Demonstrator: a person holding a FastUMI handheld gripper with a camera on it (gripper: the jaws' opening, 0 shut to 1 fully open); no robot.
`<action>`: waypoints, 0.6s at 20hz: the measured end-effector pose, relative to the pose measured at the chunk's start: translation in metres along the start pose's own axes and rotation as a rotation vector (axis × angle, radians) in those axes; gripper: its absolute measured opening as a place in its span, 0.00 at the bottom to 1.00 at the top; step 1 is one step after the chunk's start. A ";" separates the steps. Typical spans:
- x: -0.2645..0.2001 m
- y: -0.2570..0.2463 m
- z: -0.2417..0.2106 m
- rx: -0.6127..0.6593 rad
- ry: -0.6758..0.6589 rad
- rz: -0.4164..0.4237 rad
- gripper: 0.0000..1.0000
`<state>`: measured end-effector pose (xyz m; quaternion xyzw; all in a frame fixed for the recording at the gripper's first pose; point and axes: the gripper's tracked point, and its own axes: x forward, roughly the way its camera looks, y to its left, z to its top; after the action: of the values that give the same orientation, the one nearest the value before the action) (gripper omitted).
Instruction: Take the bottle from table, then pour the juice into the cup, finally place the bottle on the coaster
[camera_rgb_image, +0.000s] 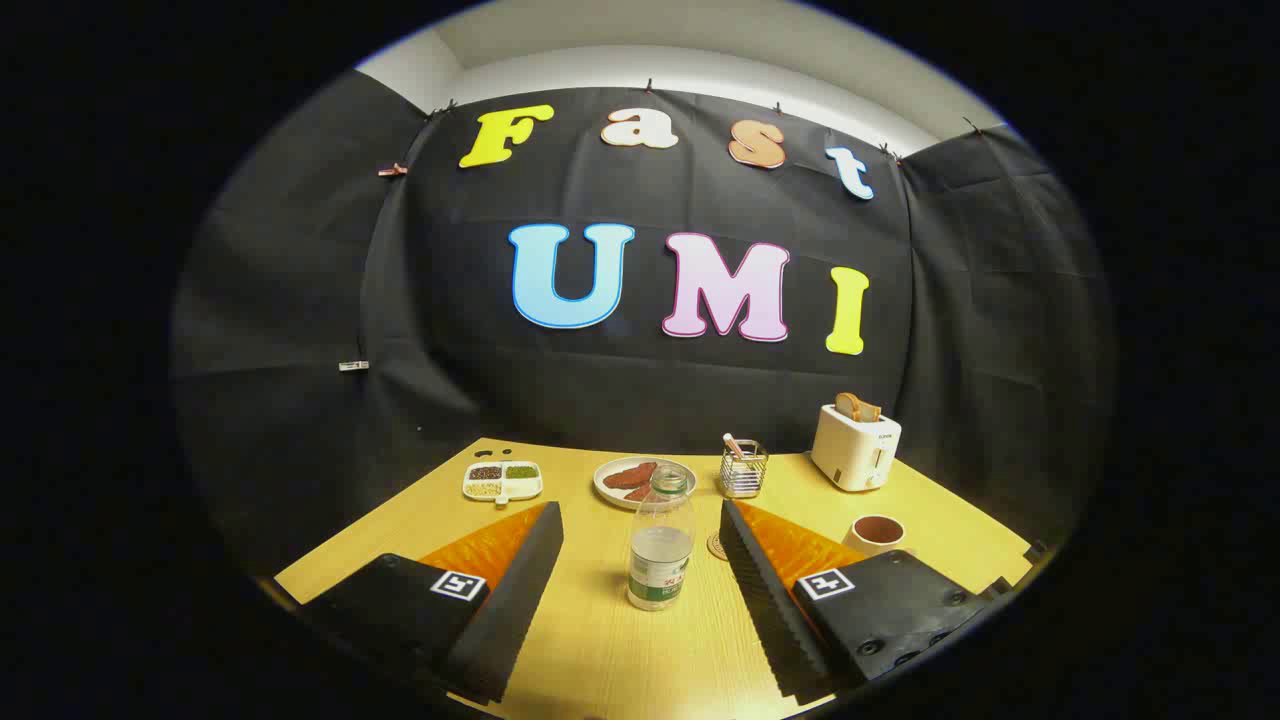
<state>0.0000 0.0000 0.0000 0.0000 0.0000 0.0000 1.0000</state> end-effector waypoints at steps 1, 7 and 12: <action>0.000 0.000 0.002 0.001 -0.005 0.003 0.97; -0.001 -0.011 -0.001 0.007 -0.009 -0.026 0.97; -0.001 -0.012 -0.011 0.012 0.013 -0.039 0.97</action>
<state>-0.0011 -0.0123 -0.0109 0.0062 0.0064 -0.0194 0.9998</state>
